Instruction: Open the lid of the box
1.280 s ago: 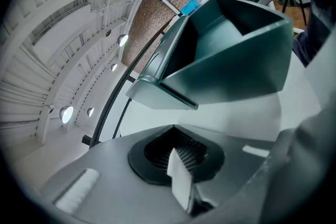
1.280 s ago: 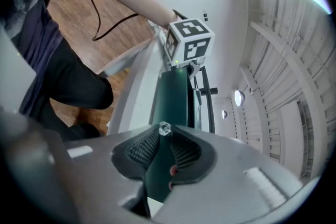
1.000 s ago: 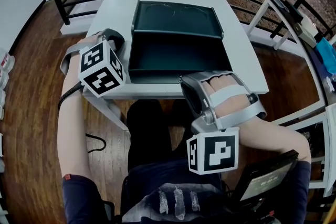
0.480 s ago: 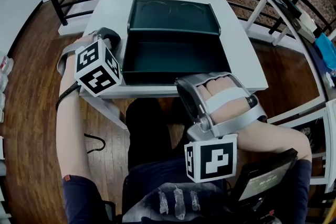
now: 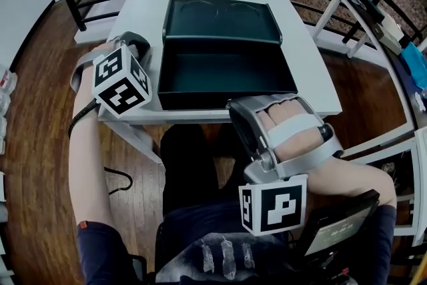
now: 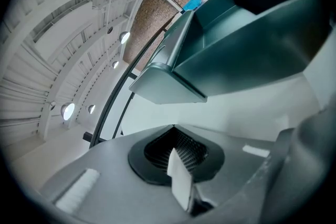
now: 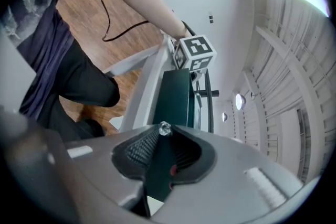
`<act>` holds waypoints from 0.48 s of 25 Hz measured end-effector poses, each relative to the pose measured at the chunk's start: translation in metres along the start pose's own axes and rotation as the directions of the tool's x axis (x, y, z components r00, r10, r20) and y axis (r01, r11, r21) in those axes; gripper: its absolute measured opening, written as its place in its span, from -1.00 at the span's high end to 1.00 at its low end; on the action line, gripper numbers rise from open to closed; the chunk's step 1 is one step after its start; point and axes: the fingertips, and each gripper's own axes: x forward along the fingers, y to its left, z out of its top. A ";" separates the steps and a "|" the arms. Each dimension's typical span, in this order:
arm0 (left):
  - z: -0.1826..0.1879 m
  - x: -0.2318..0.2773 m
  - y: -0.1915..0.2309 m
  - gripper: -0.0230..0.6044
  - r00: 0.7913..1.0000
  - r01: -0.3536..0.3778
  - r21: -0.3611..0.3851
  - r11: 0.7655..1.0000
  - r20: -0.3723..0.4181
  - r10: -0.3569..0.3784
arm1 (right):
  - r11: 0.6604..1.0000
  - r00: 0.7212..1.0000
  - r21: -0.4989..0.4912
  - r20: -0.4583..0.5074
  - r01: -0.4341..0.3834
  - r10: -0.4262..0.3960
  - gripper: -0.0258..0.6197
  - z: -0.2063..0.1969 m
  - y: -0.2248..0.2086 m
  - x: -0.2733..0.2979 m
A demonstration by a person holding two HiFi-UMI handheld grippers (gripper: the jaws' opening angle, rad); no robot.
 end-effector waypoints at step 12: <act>0.000 -0.001 0.001 0.88 1.000 0.002 0.002 1.000 0.002 -0.002 | 0.998 0.998 -0.030 -0.008 0.064 -0.064 0.71 0.005 0.004 0.003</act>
